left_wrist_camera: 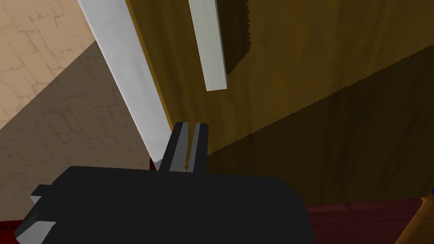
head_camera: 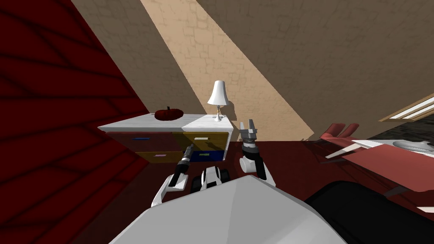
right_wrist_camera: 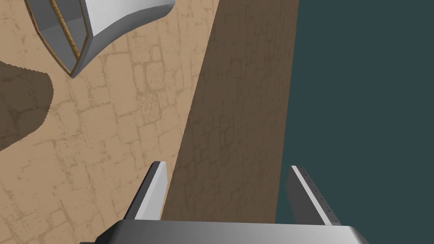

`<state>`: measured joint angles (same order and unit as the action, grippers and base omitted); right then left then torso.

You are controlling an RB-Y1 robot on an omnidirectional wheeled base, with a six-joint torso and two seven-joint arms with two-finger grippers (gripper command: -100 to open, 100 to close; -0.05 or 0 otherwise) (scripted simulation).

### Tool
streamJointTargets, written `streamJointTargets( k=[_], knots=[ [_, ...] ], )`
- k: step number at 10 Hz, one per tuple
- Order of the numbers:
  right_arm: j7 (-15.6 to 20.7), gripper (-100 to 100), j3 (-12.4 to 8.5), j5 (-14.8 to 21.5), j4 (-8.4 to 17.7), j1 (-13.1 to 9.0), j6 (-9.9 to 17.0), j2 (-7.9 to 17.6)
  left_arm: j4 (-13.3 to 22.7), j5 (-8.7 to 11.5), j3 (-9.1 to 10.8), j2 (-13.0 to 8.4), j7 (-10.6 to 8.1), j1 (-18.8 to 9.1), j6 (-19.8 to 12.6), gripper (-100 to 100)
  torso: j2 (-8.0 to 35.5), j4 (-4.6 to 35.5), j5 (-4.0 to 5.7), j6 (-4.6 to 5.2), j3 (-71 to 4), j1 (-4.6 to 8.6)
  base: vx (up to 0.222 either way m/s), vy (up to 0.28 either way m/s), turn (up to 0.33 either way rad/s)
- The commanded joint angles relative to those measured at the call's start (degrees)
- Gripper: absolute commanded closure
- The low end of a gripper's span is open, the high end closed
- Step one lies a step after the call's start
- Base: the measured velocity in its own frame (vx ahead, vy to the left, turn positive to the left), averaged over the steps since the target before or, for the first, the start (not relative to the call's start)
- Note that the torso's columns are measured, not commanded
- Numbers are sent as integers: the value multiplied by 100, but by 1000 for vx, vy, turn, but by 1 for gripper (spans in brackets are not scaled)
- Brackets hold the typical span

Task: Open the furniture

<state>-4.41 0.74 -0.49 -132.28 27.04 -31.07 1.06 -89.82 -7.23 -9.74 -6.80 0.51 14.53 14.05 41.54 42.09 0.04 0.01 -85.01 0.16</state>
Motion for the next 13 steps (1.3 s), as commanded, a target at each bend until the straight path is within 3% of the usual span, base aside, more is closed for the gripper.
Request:
streamJointTargets(
  k=[1,4,5,10,11,13],
  knots=[
    [0,0,0,0,-1,2,-1,0,24,-3,34,13,14,-76,-73,-100,-1,-2,0,-1,-3,-5,178,-36,-13],
    [0,0,0,0,-1,0,0,0,41,-1,45,11,13,-103,-83,-100,110,28,-6,-1,65,-25,99,-15,-7],
    [0,0,0,0,0,-1,0,0,40,-1,45,11,13,-104,-83,100,124,34,-6,-1,76,-24,13,-1,0],
    [0,0,0,0,1,-4,1,0,-190,-10,-35,-56,-18,59,-164,100,75,20,-3,-1,45,-13,-150,27,15],
    [0,0,0,0,0,-2,0,0,-126,-13,-8,-30,-2,3,-167,-100,38,11,-1,0,23,-7,76,-72,-29],
    [0,0,0,0,-1,1,-1,-1,-68,-16,16,-6,13,-51,-166,-100,6,-1,4,-1,0,7,156,-82,-9]
  ],
)
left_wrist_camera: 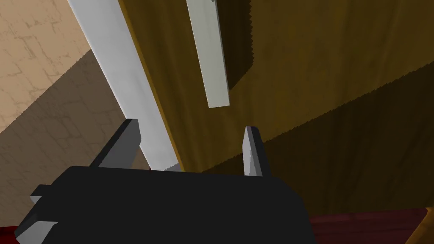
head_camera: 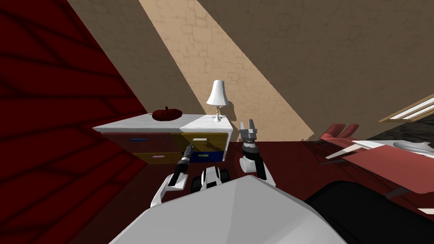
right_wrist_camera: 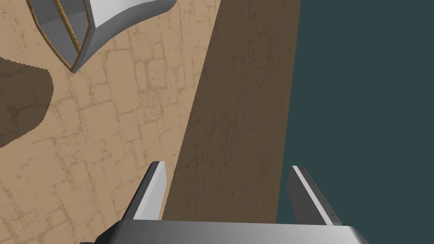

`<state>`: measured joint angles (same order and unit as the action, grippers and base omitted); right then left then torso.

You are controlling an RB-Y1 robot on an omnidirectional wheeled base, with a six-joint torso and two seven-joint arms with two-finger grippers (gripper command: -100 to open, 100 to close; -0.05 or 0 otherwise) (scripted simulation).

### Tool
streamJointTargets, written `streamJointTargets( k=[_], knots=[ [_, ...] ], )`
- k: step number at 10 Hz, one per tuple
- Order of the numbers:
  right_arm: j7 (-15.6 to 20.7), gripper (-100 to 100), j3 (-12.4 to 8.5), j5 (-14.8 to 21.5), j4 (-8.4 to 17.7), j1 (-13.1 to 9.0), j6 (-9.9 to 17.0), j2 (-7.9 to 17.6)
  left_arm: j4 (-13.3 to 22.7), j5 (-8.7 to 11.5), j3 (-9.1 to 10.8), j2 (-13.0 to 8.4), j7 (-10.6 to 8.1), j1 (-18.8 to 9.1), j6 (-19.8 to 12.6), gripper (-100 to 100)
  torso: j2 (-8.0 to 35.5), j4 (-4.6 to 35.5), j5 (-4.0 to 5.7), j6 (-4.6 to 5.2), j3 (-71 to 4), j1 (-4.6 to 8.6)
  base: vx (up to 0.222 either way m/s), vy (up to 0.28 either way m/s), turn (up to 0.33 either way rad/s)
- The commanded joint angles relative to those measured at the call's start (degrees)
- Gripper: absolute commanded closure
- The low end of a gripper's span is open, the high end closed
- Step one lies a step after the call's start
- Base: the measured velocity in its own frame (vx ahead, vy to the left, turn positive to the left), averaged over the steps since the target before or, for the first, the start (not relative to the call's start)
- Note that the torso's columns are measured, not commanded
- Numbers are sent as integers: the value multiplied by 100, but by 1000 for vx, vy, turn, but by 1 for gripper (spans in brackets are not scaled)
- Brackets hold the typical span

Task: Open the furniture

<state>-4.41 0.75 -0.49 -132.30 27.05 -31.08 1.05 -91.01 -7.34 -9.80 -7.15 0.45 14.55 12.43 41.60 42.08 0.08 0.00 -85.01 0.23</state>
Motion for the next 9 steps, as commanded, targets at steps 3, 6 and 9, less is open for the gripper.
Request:
streamJointTargets(
  k=[3,6,9],
  knots=[
    [0,0,-1,0,0,-1,0,1,68,-9,28,46,28,-69,-2,-100,101,28,-13,-1,62,-42,99,-26,-5],
    [0,0,-1,0,1,-4,1,1,-84,-17,-25,4,12,37,-55,100,119,33,-8,0,73,-28,-101,7,17],
    [0,0,-1,0,2,-5,1,1,-166,-22,-54,-18,4,97,-78,100,73,21,-10,0,45,-30,-151,36,10]
  ],
)
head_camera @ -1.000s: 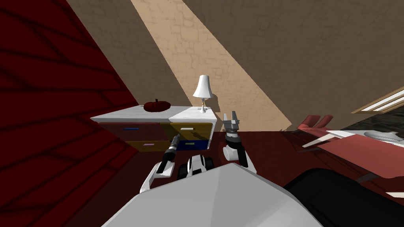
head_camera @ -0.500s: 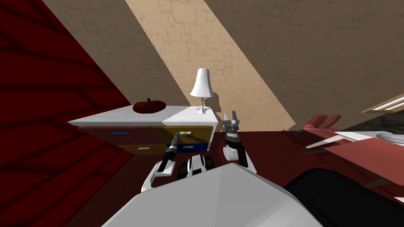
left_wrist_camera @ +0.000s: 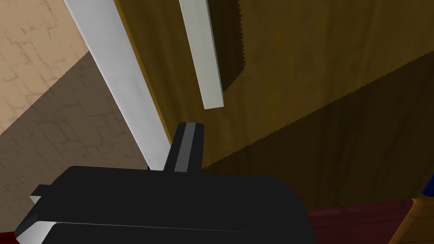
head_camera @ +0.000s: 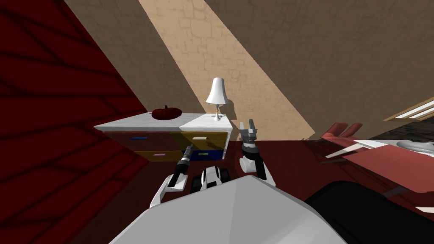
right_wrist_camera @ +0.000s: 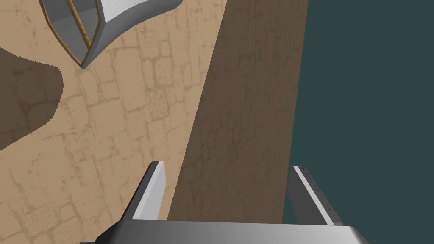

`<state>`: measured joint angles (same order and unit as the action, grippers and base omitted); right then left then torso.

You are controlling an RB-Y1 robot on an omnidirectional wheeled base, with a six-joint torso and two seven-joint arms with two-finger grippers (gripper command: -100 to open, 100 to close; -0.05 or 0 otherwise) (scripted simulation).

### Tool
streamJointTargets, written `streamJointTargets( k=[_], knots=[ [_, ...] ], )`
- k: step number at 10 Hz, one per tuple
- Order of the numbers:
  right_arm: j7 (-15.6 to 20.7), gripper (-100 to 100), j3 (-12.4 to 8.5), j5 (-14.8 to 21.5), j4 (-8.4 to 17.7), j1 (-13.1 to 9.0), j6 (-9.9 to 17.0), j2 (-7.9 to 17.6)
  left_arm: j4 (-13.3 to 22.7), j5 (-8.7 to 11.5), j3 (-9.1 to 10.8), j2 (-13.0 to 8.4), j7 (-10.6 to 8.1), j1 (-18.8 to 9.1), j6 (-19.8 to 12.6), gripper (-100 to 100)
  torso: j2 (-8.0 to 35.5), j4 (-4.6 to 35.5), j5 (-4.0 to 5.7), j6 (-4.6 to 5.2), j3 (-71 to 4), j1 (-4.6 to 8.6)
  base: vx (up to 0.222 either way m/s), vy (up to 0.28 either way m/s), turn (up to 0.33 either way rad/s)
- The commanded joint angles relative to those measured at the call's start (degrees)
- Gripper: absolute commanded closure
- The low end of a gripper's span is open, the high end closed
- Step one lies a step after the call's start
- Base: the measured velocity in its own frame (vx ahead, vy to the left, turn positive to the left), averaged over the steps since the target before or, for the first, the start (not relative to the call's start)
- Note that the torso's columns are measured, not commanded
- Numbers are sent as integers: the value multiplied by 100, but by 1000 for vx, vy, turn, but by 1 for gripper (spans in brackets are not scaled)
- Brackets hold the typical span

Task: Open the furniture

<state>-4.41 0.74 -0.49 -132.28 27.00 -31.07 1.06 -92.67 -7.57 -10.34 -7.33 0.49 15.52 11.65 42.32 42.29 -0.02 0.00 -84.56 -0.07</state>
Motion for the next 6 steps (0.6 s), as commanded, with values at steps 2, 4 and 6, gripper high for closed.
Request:
streamJointTargets(
  k=[2,4,6],
  knots=[
    [0,0,0,0,-1,4,-1,0,70,1,34,21,11,-59,12,-100,-76,-19,6,1,-44,22,106,-16,-19],
    [0,0,0,0,-2,5,-1,0,146,3,69,43,22,-121,31,-100,-44,-12,4,0,-27,14,166,-36,-12],
    [0,0,0,0,-2,5,-1,0,156,3,75,49,25,-136,29,-100,3,2,3,0,4,10,128,-35,-9]
  ],
)
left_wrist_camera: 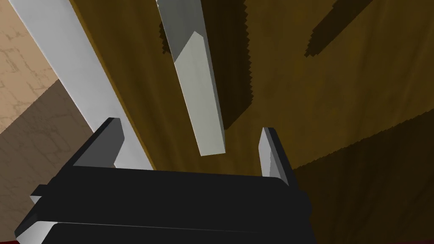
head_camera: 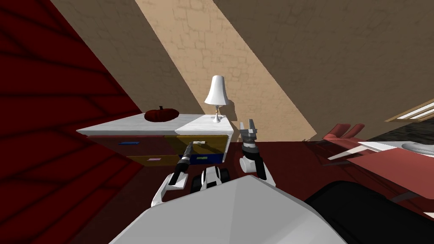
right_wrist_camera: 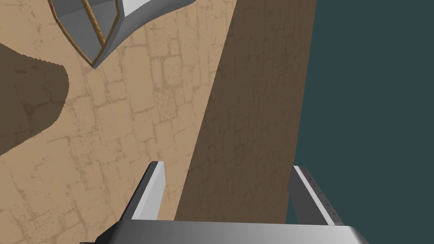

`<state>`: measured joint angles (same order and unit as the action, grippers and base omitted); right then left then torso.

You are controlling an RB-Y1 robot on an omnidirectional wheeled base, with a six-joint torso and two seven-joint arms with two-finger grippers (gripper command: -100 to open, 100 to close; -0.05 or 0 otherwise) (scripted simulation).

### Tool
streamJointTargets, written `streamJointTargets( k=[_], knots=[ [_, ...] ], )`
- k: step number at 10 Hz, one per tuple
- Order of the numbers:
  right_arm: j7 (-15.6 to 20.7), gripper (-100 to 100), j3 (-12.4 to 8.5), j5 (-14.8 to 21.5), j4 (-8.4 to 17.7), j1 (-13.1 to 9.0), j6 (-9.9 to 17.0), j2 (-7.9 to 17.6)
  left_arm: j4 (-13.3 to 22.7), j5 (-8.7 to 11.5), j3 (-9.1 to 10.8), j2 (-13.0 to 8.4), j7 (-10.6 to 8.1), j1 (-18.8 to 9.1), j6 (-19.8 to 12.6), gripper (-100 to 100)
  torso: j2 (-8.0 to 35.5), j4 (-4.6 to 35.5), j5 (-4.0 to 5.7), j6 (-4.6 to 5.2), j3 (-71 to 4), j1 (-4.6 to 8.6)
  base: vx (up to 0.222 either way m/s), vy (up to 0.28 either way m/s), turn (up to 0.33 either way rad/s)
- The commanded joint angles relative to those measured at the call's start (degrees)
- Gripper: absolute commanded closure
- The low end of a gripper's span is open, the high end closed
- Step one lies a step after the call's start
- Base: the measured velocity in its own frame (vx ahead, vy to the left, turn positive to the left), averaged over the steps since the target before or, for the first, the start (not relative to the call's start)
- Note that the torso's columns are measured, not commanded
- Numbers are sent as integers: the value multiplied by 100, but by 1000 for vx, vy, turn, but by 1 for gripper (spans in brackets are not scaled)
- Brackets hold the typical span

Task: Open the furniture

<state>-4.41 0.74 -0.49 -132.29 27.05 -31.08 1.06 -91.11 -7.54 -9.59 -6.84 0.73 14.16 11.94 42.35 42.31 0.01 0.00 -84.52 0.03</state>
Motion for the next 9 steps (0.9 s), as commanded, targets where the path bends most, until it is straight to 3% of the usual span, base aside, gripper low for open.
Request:
streamJointTargets(
  k=[1,2,7,8,9],
  knots=[
    [0,0,0,0,0,-1,0,0,2,0,2,1,1,-5,1,-100,29,6,-3,-1,16,-11,21,-5,1],
    [0,0,0,0,1,-2,1,0,2,0,1,2,1,-6,1,100,36,10,-4,0,22,-14,10,-2,0],
    [0,0,0,0,1,-5,1,0,-245,-11,-86,-72,-28,178,-77,100,-3,-2,0,0,-3,-3,-164,29,19],
    [0,0,0,0,1,-4,1,0,-162,-6,-56,-52,-22,123,-51,-100,-43,-11,0,1,-25,1,71,-11,-25],
    [0,0,0,0,1,-1,1,0,-142,-5,-49,-47,-20,110,-44,-100,-84,-23,2,0,-51,8,152,-6,-18]
  ],
)
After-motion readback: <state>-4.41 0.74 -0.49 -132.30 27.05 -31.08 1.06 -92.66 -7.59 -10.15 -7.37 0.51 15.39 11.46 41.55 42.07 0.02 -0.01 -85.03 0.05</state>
